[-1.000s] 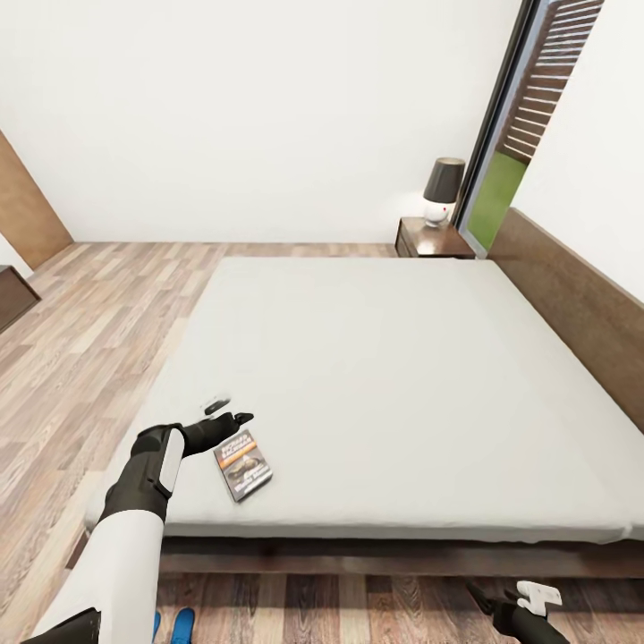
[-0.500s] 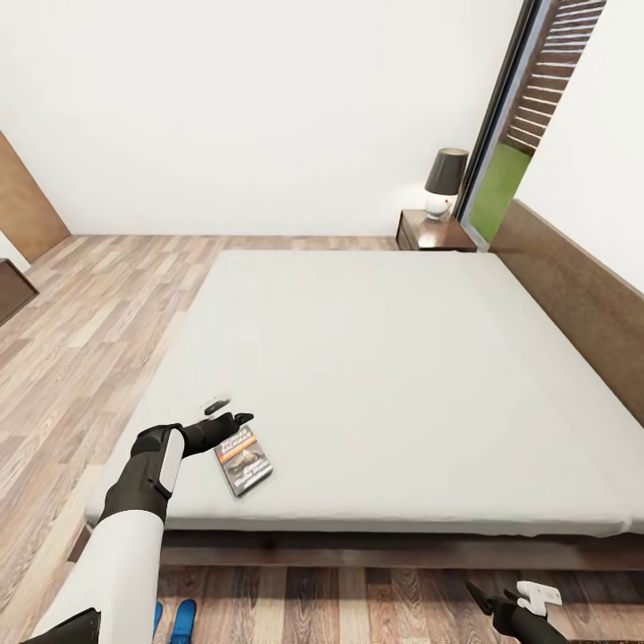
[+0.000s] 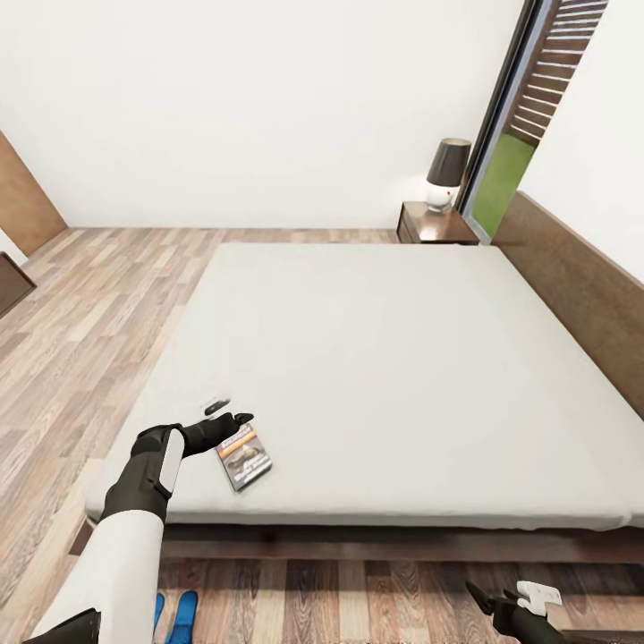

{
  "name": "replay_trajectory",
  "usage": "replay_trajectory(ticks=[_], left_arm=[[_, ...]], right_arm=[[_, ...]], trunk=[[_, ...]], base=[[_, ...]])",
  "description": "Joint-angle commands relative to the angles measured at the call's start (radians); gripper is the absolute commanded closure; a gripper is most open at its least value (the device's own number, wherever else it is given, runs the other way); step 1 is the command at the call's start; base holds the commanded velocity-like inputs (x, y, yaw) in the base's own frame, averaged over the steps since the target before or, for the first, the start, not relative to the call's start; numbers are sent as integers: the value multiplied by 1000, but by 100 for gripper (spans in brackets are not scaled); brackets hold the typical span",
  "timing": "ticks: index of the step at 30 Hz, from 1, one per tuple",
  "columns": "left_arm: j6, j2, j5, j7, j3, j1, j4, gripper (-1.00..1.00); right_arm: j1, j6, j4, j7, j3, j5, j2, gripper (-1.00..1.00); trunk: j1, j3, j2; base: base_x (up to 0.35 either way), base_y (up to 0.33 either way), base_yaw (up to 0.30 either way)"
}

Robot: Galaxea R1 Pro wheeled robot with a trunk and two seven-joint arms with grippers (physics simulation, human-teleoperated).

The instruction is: In the bedroom, move the book from the bed onto either nightstand, and place the two sandals side by side next to the bed.

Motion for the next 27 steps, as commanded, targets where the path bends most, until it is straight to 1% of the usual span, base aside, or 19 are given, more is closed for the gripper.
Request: replay_trajectory(ticks=[1,7,8,9,10,11,12,14,16,19,24,25,27], left_arm=[[8,-1,2,-3,5,-1,-1,-100],[8,2,2,-3,7,-1,-2,-100],[8,9,2,-3,9,-1,-3,-100],[9,26,3,-5,13,-1,-3,-100],[9,38,4,-6,17,-1,-3,-100],[10,61,7,-7,28,-1,-4,-100],[10,78,12,-9,43,-1,-4,-100],[10,94,27,-10,68,-1,-4,-100],[10,104,43,-10,84,-1,-4,-100],[8,105,52,-10,91,-1,-3,-100],[8,101,53,-9,91,-1,-3,-100],[7,93,53,-9,92,-1,-3,-100],[7,87,51,-9,92,-1,-3,-100]], right_arm=[[-2,-5,5,6,-6,1,0,-100],[-2,-5,5,6,-6,0,0,-100],[-2,-5,5,6,-6,0,0,-100],[-2,-5,5,6,-6,0,0,-100],[-2,-5,5,6,-6,0,0,-100],[-2,-5,5,6,-6,0,0,-100],[-2,-5,5,6,-6,0,0,-100],[-2,-5,5,6,-6,0,0,-100],[-2,-5,5,6,-6,1,0,-100],[-2,-5,5,6,-6,0,0,-100],[-2,-5,5,6,-6,0,0,-100],[-2,-5,5,6,-6,0,0,-100],[-2,-5,5,6,-6,0,0,-100]], trunk=[[0,-3,-1],[0,-12,-1],[0,-14,-1],[0,-16,-1],[0,-17,-1],[0,-19,-1],[0,-20,-1],[0,-23,-1],[0,-27,-1],[0,-31,-1],[0,-39,-1],[0,-41,-1],[0,-44,-1]], base=[[0,0,0],[0,0,0],[0,0,0],[0,0,0],[0,0,0],[0,0,0],[0,0,0],[0,0,0],[0,0,0],[0,0,0],[0,0,0],[0,0,0],[0,0,0]])
